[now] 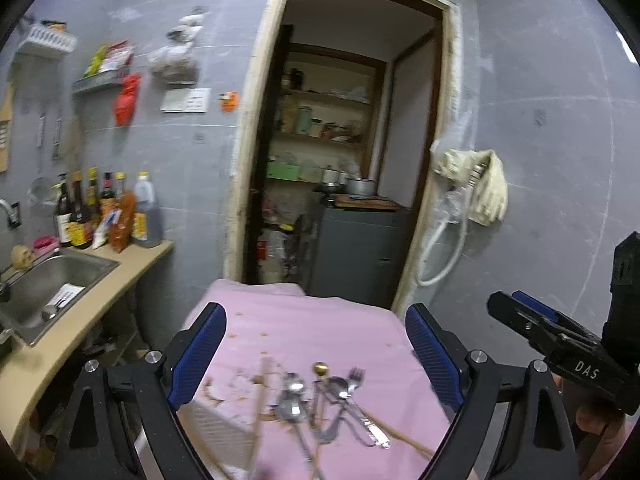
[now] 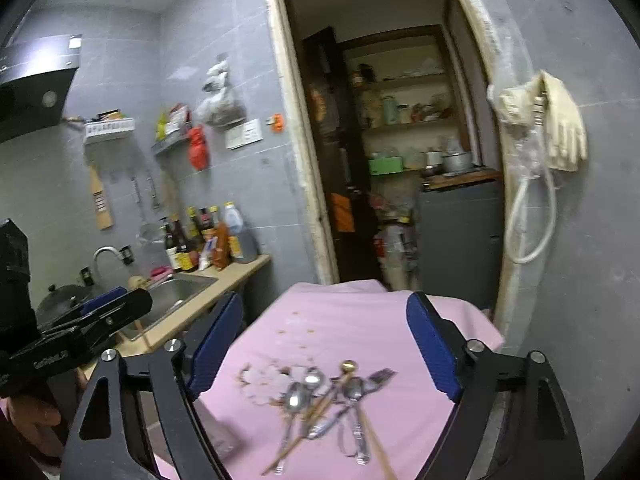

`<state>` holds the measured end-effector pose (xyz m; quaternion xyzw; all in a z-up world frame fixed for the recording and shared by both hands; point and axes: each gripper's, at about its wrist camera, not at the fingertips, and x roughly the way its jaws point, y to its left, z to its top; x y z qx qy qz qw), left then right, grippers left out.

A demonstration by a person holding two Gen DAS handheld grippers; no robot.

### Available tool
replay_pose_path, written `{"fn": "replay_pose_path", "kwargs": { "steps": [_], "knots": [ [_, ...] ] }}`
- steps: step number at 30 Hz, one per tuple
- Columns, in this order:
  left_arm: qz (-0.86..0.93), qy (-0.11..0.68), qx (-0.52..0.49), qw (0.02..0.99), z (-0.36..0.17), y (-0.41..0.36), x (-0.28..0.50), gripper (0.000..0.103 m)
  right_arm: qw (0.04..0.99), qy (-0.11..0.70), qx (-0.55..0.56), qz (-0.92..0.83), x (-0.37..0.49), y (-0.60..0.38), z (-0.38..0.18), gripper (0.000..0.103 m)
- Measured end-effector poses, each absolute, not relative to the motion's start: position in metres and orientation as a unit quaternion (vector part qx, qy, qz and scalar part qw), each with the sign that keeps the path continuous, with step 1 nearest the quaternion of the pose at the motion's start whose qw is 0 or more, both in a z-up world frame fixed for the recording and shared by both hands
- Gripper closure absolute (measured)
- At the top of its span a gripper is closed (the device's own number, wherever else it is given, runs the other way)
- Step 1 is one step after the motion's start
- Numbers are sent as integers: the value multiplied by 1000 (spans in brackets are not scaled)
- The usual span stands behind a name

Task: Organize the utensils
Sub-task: 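Move both tools back over the remaining utensil pile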

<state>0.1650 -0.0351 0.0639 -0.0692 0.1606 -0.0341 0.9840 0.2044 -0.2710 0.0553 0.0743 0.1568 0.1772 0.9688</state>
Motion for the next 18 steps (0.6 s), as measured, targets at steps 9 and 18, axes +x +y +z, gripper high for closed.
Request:
{"fn": "replay_pose_path", "kwargs": {
  "steps": [9, 18],
  "knots": [
    [-59, 194, -61, 977, 42, -86, 189, 8, 972, 179, 70, 137, 214, -324, 35, 11],
    [-66, 261, -56, 961, -5, -115, 222, 8, 963, 231, 69, 118, 235, -362, -14, 11]
  ]
}}
